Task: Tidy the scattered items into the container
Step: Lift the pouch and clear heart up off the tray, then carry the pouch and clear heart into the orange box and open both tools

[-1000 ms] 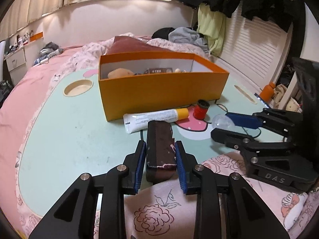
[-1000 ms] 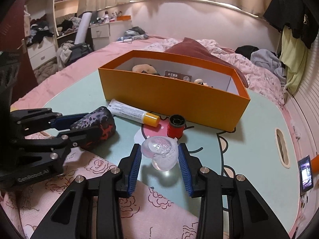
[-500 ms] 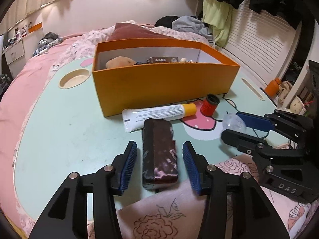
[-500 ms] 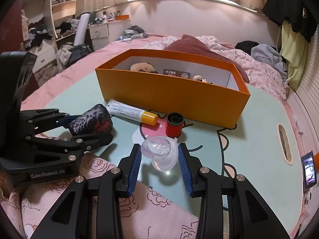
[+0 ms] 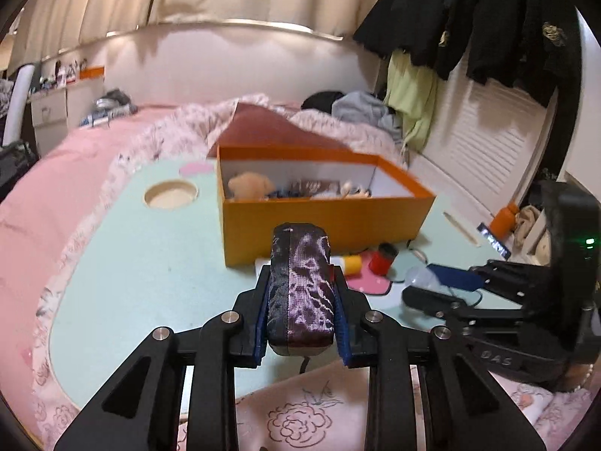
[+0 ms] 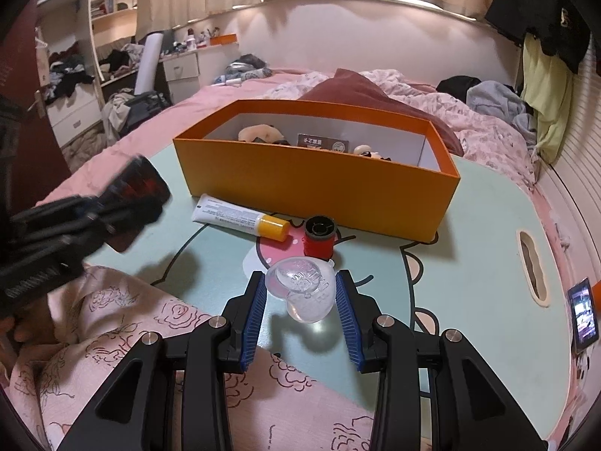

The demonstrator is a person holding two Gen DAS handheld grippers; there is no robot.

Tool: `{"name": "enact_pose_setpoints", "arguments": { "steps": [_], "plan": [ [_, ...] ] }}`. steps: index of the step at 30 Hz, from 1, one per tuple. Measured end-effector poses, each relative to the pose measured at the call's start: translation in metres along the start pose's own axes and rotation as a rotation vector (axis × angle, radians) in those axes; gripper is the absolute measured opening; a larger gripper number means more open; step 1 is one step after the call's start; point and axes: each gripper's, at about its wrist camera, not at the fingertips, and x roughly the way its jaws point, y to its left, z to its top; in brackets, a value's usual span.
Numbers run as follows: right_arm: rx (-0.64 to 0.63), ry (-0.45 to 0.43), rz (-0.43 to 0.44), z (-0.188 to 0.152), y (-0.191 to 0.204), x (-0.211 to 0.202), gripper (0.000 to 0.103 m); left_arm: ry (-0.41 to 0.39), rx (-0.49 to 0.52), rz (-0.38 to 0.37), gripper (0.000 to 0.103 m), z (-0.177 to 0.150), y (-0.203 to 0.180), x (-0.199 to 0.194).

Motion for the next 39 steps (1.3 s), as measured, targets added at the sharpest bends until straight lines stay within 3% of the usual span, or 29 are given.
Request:
{"name": "enact_pose_setpoints", "arguments": {
  "steps": [6, 39],
  "plan": [
    [0.0, 0.001, 0.0, 0.0, -0.001, 0.0, 0.036, 0.038, 0.059, 0.031, 0.029, -0.003, -0.014, 0.01],
    [0.001, 0.004, 0.001, 0.0, -0.001, 0.0, 0.036, 0.043, 0.054, 0.031, 0.029, -0.008, -0.013, 0.011]
  ]
}}
